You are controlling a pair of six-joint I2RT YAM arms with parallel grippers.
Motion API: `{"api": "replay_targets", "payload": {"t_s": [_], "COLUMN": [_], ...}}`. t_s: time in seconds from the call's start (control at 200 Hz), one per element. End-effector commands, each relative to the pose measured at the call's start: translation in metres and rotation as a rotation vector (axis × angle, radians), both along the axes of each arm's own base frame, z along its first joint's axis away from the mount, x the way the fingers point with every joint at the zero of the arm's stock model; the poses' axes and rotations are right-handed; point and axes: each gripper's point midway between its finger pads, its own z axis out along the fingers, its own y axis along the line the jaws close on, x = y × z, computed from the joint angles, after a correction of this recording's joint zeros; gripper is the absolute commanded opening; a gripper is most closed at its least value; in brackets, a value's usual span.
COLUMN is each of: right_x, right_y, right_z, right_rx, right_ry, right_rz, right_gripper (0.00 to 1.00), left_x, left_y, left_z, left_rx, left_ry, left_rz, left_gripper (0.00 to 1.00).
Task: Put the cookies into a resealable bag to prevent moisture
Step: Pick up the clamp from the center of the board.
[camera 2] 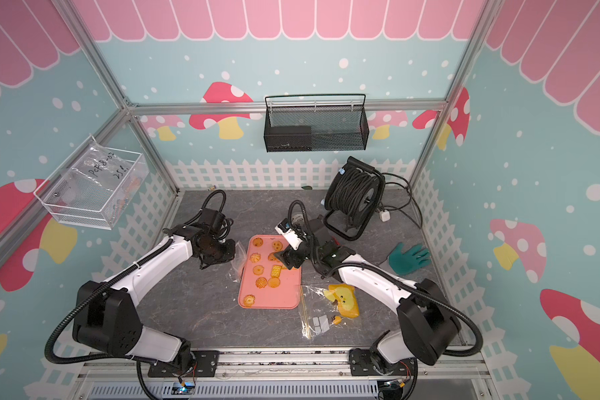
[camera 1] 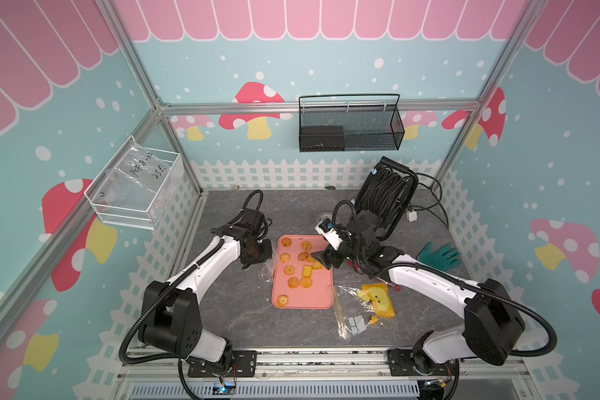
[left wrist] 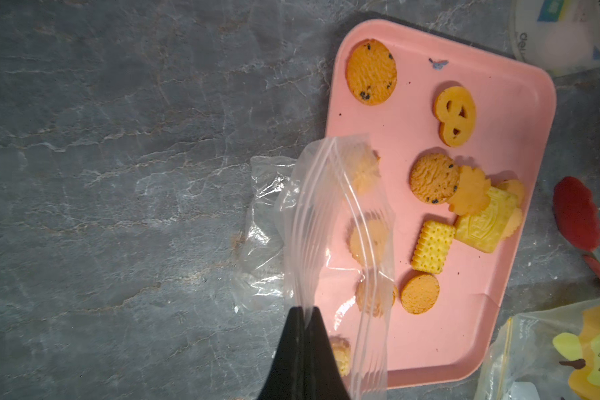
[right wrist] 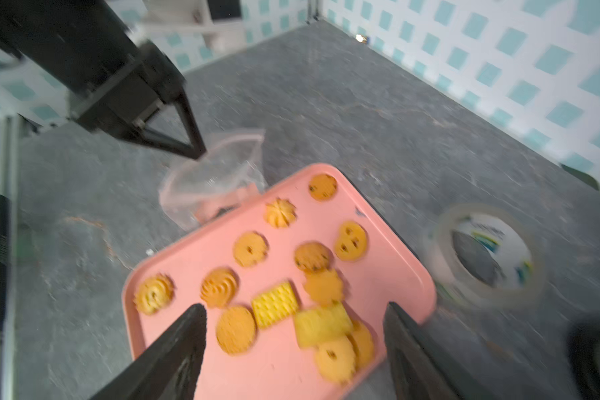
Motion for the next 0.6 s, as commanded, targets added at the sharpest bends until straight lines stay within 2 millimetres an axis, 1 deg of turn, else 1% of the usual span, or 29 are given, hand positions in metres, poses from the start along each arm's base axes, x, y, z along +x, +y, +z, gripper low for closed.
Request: {"api": "replay_targets", "payload": {"t_s": [0.0,0.04,0.07,0.1,0.165,0.21,0.275,0.33,0.375,0.46,0.56,0.596], "right_x": [-0.014,-0.014,-0.015,-0.017,-0.015,-0.013,-0.011,-0.015,-0.017,-0.017,-0.018,-0.017], "right_y": [-0.083,-0.103,-0.114,-0.123,-0.133,-0.139,-0.153,-0.167,-0.177,-0.184,-0.176,-0.178], "right_z": [-0.046,-0.048,-0.048,-0.054,-0.053,-0.058,-0.074,-0.094,-0.104,-0.113,-0.12,-0.124], "right_rx": [-0.293,-0.284,-0.27,-0.268,-0.257,-0.268,-0.338,-0.412,-0.434,-0.368,-0.336,-0.348], "right_ry": [0.06,0.078,0.085,0.093,0.058,0.056,0.08,0.097,0.111,0.139,0.159,0.167], "right_rz": [-0.128,-0.202,-0.247,-0.281,-0.322,-0.323,-0.323,-0.312,-0.315,-0.302,-0.239,-0.239], "right_gripper": [0.86,0.86,0.86,0.86,0.9,0.92,0.93,0.94,0.94,0.95,0.95,0.95], "left_x": [0.01,0.01,0.01,0.011,0.011,0.012,0.013,0.013,0.012,0.012,0.009,0.009], "left_y": [-0.006,-0.006,-0.007,-0.008,-0.01,-0.01,-0.012,-0.012,-0.012,-0.013,-0.013,-0.013], "left_z": [0.008,0.007,0.006,0.005,0.003,0.003,0.002,0.002,0.002,0.0,-0.003,-0.004], "left_rx": [-0.04,-0.042,-0.045,-0.046,-0.049,-0.051,-0.053,-0.052,-0.053,-0.057,-0.053,-0.05], "left_ry": [-0.018,-0.015,-0.011,-0.007,0.001,0.002,0.006,0.007,0.007,0.012,0.029,0.032], "left_rz": [0.005,0.003,0.001,-0.001,-0.011,-0.015,-0.024,-0.028,-0.032,-0.038,-0.05,-0.054], "left_gripper": [0.0,0.0,0.0,0.0,0.0,0.0,0.0,0.0,0.0,0.0,0.0,0.0]}}
